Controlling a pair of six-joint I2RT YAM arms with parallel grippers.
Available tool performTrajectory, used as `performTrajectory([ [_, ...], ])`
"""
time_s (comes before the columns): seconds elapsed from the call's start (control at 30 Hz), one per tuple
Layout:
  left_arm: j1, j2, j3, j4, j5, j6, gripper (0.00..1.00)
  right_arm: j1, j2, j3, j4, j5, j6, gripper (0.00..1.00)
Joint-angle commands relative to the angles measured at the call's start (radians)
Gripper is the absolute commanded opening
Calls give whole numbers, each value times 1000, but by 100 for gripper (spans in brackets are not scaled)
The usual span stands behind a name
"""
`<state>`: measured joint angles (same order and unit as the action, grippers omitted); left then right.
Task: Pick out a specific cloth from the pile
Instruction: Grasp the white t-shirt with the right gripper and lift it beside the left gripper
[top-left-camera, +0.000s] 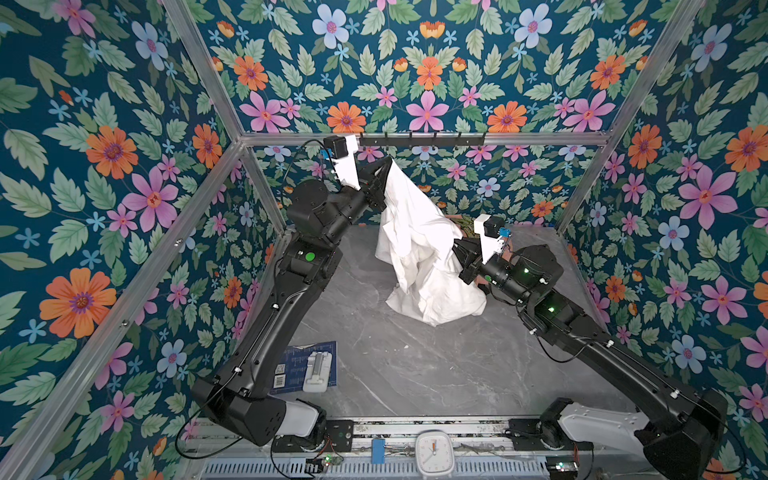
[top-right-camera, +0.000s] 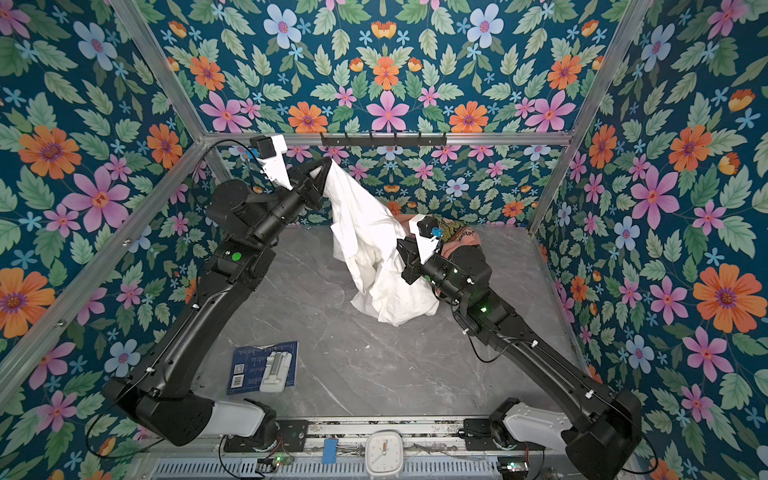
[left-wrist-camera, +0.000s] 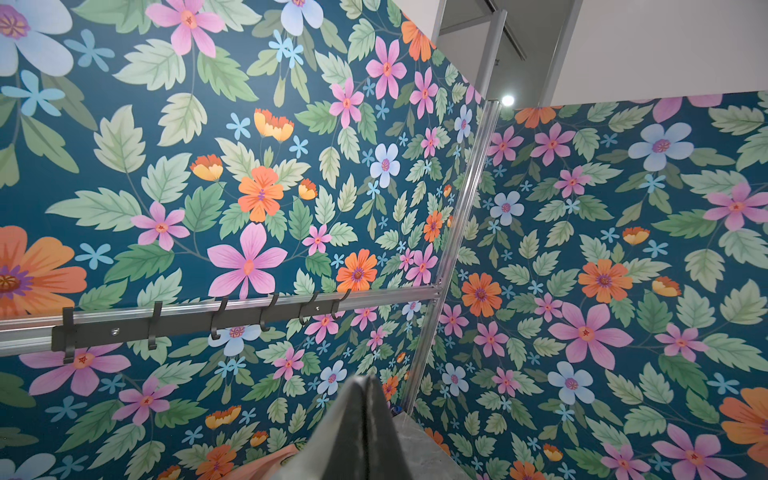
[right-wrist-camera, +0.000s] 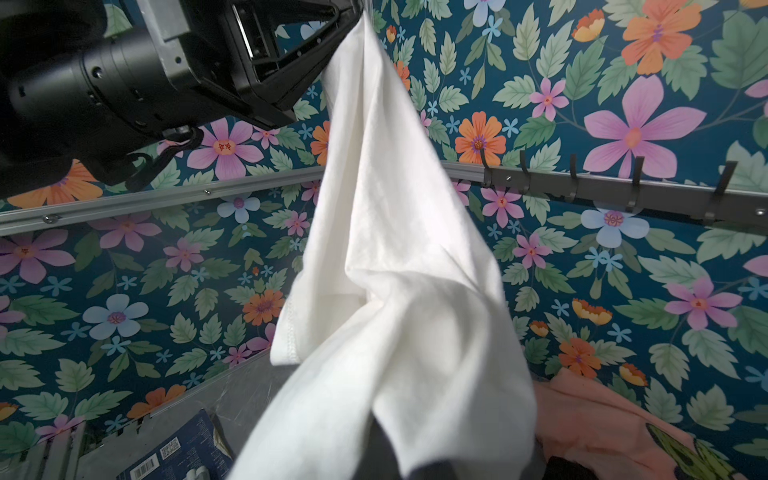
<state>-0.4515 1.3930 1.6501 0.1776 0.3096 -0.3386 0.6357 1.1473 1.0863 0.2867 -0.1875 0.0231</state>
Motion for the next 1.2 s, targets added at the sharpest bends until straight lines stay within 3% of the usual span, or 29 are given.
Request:
performTrajectory([
  [0.0,0,-23,11,-9,-15,20,0,2,-39,18,-23,20,-1,0],
  [0.3,0,-75,18,-58,-2,4,0,2,-148,61,-160,13,76,0],
  [0.77,-8,-207,-90,-85,18,-60,0,2,-322,55,-434,0,125,0],
  [1.17,-18,-333,-170,-269,26,-87,0,2,-418,52,-560,-12,159,0],
])
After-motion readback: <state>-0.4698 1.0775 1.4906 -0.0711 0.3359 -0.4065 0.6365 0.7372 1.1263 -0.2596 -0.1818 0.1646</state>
